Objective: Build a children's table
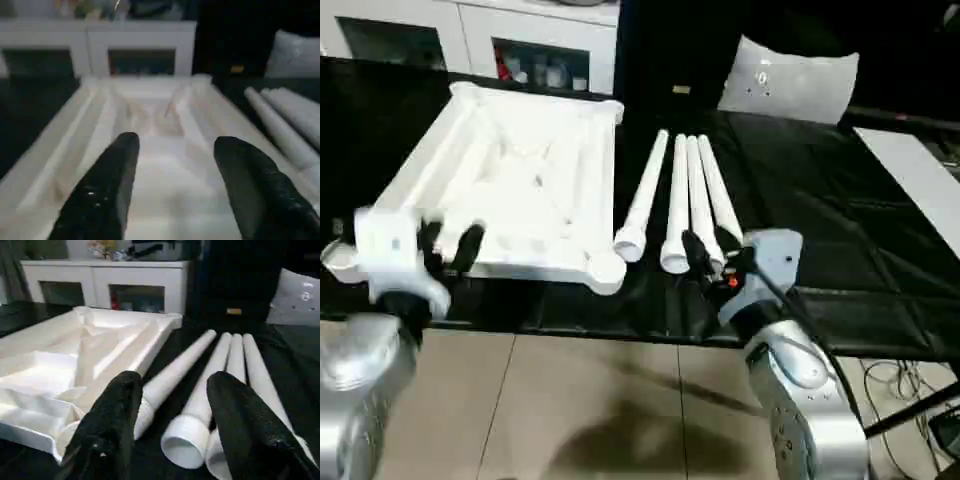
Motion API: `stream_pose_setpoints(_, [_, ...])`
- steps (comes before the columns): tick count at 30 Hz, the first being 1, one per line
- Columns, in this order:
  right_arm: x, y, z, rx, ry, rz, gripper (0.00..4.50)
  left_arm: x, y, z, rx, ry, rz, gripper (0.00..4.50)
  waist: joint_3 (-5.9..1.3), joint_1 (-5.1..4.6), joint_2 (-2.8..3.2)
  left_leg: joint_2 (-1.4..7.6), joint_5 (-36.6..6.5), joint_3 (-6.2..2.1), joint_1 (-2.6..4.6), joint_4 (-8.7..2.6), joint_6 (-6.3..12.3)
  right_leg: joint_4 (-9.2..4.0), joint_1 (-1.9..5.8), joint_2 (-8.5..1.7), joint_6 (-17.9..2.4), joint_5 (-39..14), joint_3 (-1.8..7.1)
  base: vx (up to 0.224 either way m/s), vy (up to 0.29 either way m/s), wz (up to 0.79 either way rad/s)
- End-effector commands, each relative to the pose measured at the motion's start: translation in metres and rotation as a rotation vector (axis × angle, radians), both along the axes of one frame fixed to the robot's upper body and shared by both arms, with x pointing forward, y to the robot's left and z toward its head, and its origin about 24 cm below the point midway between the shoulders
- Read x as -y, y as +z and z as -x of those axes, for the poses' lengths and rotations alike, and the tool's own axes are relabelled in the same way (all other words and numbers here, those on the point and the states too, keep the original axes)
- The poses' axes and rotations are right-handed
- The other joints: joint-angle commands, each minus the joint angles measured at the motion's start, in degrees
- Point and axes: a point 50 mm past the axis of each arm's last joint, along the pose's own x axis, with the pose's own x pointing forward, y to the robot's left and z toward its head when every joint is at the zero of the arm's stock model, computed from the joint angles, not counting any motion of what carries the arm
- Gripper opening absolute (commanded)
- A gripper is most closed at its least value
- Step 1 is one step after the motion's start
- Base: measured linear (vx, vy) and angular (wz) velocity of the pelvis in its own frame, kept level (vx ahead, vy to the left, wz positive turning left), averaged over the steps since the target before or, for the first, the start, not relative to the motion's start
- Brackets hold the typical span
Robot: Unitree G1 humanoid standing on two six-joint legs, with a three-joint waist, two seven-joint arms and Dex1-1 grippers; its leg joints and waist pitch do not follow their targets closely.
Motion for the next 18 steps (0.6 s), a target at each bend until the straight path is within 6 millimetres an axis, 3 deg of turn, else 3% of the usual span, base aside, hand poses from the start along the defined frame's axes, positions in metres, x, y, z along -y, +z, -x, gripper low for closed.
stream_pose_setpoints(1, [-0.009,0.0,0.002,-0.03,0.051,-0.004,2.75,0.004,0.001,0.0,0.02,-0.022,-0.021,3.17,-2.49,-0.09,1.67,3.62,-9.0,-1.67,0.13,-5.15,-1.6,-3.6,1.91,-3.87,-7.7,-3.8,2.29,0.0,0.0,0.0])
stream_pose_setpoints(6, [-0.004,0.001,0.002,-0.066,0.031,-0.062,3.13,0.009,-0.004,0.002,-0.009,-0.005,0.003,3.53,-2.71,-0.09,1.59,3.59,-5.4,-1.44,0.15,-4.75,-0.62,-3.26,2.23,-4.02,-9.0,-0.7,2.36,0.0,0.0,0.0])
stream_pose_setpoints(7, [-0.001,0.005,0.001,-0.057,0.026,-0.089,3.27,0.012,-0.003,0.001,-0.01,-0.009,0.011,3.67,-2.64,-0.17,2.09,3.69,-5.5,-1.45,0.14,-4.79,-0.86,-3.26,2.21,-3.93,-9.6,0.5,2.3,0.0,0.0,0.0])
stream_pose_setpoints(8, [0.0,0.008,-0.003,-0.047,0.01,-0.094,3.38,0.015,-0.003,0.0,-0.012,-0.024,0.015,3.75,-1.93,-0.09,2.84,3.67,-6.7,-1.51,0.19,-5.05,-1.19,-3.36,1.67,-3.73,-9.7,0.1,2.28,0.0,0.0,0.0])
stream_pose_setpoints(9, [0.0,0.008,-0.007,-0.044,-0.007,-0.08,3.47,0.017,-0.004,-0.002,-0.014,-0.039,0.018,3.84,-1.67,-0.27,2.44,3.59,-7.7,-1.46,0.06,-5.17,-1.25,-3.62,1.64,-3.61,-9.5,-1.2,2.26,0.0,0.0,0.0])
stream_pose_setpoints(10, [0.0,0.01,-0.01,-0.005,-0.031,-0.057,3.47,0.017,-0.007,-0.002,-0.018,-0.046,0.014,3.84,-1.59,-0.21,3.08,3.5,-9.6,-1.55,0.1,-5.28,-1.68,-3.69,1.68,-3.77,-9.4,-4.4,2.29,0.0,0.0,0.0])
stream_pose_setpoints(11, [-0.002,0.015,-0.01,0.054,-0.024,-0.045,3.56,0.018,-0.01,-0.001,-0.019,-0.05,-0.001,3.92,-2.13,-0.22,3.37,3.51,-10.0,-1.46,0.36,-5.06,-1.88,-3.75,1.77,-3.79,-9.4,-5.3,2.3,0.0,0.0,0.0])
stream_pose_setpoints(13, [-0.003,0.021,-0.011,0.1,-0.007,-0.017,3.79,0.02,-0.016,0.0,-0.068,-0.075,-0.008,4.15,-2.06,-0.21,2.54,3.56,-8.2,-1.31,-0.08,-4.98,-1.22,-3.89,1.98,-3.97,-9.1,-5.4,2.47,0.0,0.0,0.0])
stream_pose_setpoints(14, [-0.002,0.022,-0.011,0.096,-0.009,0.002,3.86,0.022,-0.017,0.003,-0.07,-0.113,0.012,4.22,-2.21,-0.22,1.68,3.52,-7.3,-1.24,-0.13,-4.9,-0.71,-3.86,2.14,-3.91,-8.9,-5.1,2.43,0.0,0.0,0.0])
stream_pose_setpoints(16, [-0.005,0.002,-0.013,-0.138,-0.008,0.065,3.91,0.016,-0.025,0.013,-0.087,-0.112,-0.043,4.27,-2.8,-0.11,1.98,3.34,-2.4,-1.3,-0.21,-4.6,0.52,-3.31,2.53,-3.72,-9.0,-1.7,2.22,0.0,0.0,0.0])
stream_pose_setpoints(18, [-0.004,-0.005,-0.012,-0.173,-0.019,0.09,4.14,0.012,-0.027,0.014,-0.094,-0.089,-0.029,4.44,-2.91,-0.18,2.42,3.28,-1.0,-1.33,-0.19,-4.54,0.33,-3.11,2.51,-3.6,-8.8,-0.4,2.13,0.0,0.0,0.0])
